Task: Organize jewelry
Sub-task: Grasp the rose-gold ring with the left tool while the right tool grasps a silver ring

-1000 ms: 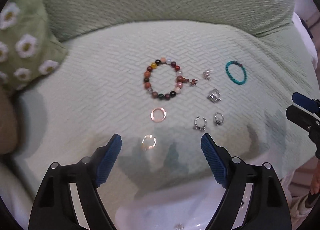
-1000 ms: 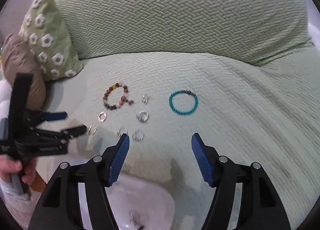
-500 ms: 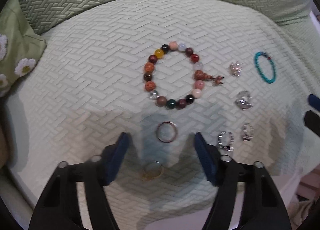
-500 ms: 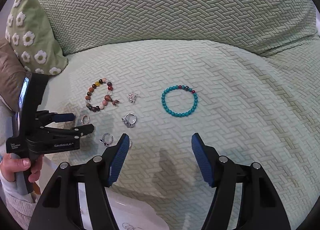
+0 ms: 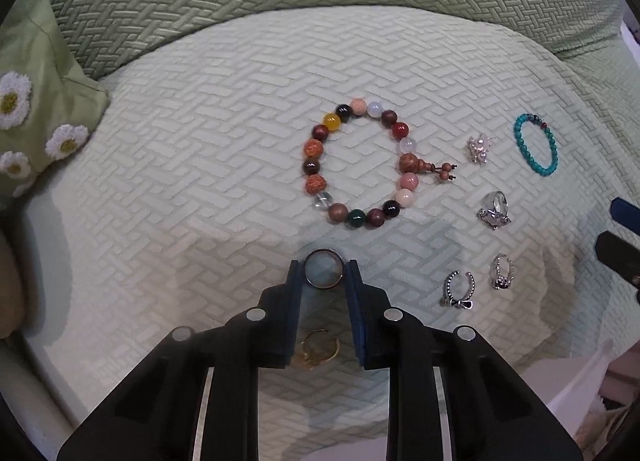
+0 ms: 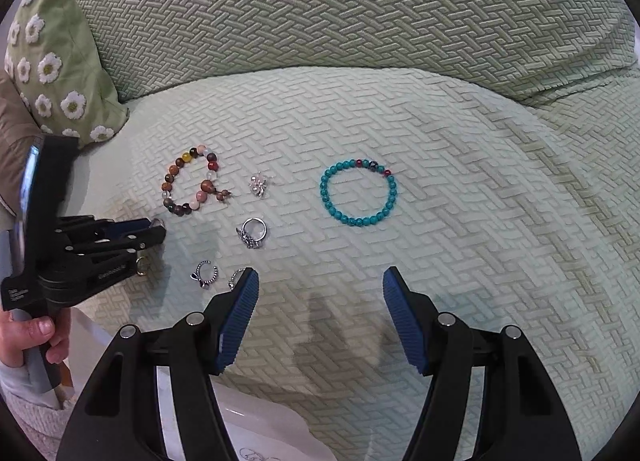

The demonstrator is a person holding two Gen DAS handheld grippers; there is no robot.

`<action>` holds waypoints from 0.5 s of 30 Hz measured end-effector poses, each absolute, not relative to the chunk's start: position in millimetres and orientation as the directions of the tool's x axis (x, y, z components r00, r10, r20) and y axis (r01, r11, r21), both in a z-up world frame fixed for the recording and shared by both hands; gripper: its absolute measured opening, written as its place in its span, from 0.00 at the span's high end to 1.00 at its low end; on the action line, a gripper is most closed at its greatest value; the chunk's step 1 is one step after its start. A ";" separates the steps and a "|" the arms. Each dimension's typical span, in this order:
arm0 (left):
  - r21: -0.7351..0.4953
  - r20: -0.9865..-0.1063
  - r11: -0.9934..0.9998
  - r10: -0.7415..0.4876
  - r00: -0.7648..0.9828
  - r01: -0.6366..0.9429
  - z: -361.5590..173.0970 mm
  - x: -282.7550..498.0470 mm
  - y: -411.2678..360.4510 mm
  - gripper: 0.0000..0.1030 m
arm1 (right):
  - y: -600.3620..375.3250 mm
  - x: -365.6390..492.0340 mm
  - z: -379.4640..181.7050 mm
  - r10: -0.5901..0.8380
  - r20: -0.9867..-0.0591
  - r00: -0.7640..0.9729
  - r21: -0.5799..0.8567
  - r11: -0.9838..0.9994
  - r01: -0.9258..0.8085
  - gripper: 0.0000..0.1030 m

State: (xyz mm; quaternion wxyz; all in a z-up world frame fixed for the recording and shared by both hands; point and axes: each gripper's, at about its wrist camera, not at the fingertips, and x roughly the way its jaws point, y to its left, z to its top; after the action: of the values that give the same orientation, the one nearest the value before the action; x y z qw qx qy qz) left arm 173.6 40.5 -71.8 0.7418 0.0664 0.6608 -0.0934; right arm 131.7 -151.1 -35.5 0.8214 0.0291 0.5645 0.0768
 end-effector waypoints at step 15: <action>-0.031 -0.984 0.975 -0.069 0.167 0.221 -35.0 137.9 70.2 0.80 | -84.0 154.6 -75.6 0.146 -0.970 0.194 0.098 0.966 -0.239 0.44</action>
State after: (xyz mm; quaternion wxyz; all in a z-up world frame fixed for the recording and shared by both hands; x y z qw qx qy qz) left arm 137.9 70.2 -35.0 0.7614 0.0593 0.6385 -0.0951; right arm 154.6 -84.0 -75.6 0.7719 -0.0373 0.6223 0.1248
